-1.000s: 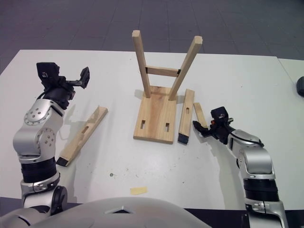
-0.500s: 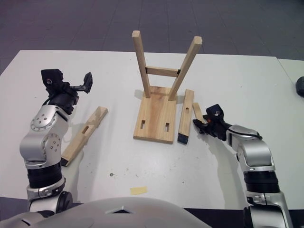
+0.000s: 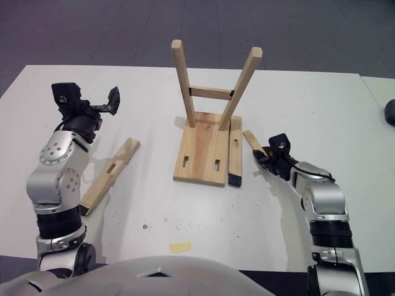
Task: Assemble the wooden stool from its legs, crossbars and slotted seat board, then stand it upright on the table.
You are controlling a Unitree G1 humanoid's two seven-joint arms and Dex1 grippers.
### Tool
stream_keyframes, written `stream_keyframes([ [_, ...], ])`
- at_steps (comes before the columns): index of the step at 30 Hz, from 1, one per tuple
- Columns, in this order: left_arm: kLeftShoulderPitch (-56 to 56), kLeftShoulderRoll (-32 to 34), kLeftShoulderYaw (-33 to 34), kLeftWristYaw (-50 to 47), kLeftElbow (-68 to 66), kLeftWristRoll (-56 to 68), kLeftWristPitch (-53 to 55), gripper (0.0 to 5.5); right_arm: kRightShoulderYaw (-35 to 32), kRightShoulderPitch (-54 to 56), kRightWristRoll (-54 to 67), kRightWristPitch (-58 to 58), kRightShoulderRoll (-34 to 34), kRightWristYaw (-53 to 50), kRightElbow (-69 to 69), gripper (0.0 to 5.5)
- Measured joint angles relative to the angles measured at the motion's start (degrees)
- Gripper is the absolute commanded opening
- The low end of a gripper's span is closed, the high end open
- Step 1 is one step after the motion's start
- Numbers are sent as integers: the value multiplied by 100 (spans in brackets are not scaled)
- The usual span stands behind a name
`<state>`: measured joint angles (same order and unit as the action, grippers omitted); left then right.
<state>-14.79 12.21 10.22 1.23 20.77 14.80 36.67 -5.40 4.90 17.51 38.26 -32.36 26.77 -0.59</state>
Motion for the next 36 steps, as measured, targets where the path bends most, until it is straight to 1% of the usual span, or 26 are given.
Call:
stream_keyframes([
  [7, -92, 0, 31, 65, -30, 17, -9, 540, -155, -20, -98, -276, 224, -300, 100, 130],
  [10, -145, -38, 126, 81, -16, 168, -1, 540, -341, -7, -187, -572, 324, -497, 198, 130],
  [15, -564, -30, 313, 278, 64, 582, -64, 540, -657, 624, -642, -1850, 415, -1204, 285, 130],
  [18, -706, -32, 368, 575, 290, 1175, 84, 540, -792, 1050, -869, -2749, 433, -1487, 130, 130],
  [19, -784, -45, 425, 726, 384, 1581, 233, 540, -785, 1162, -926, -3042, 466, -1526, 3, 130],
  [23, -1216, -257, 764, 1011, 487, 3319, 678, 540, -652, 1402, -932, -3769, 631, -1462, -555, 130],
  [25, -1444, -311, 804, 1003, 447, 3791, 749, 540, -539, 1510, -818, -3878, 741, -1353, -878, 130],
  [28, -1495, -448, 802, 811, 261, 4130, 800, 540, -304, 1617, -542, -3862, 841, -1044, -1169, 130],
  [31, -1488, -495, 610, 767, 269, 4396, 857, 540, 139, 1701, -228, -3812, 918, -462, -1492, 130],
  [34, -1487, -531, 487, 703, 270, 4567, 862, 540, 439, 1643, -137, -3812, 994, -118, -1547, 130],
  [36, -1489, -542, 282, 685, 269, 4560, 859, 540, 648, 1510, -131, -3812, 1080, 37, -1589, 130],
])
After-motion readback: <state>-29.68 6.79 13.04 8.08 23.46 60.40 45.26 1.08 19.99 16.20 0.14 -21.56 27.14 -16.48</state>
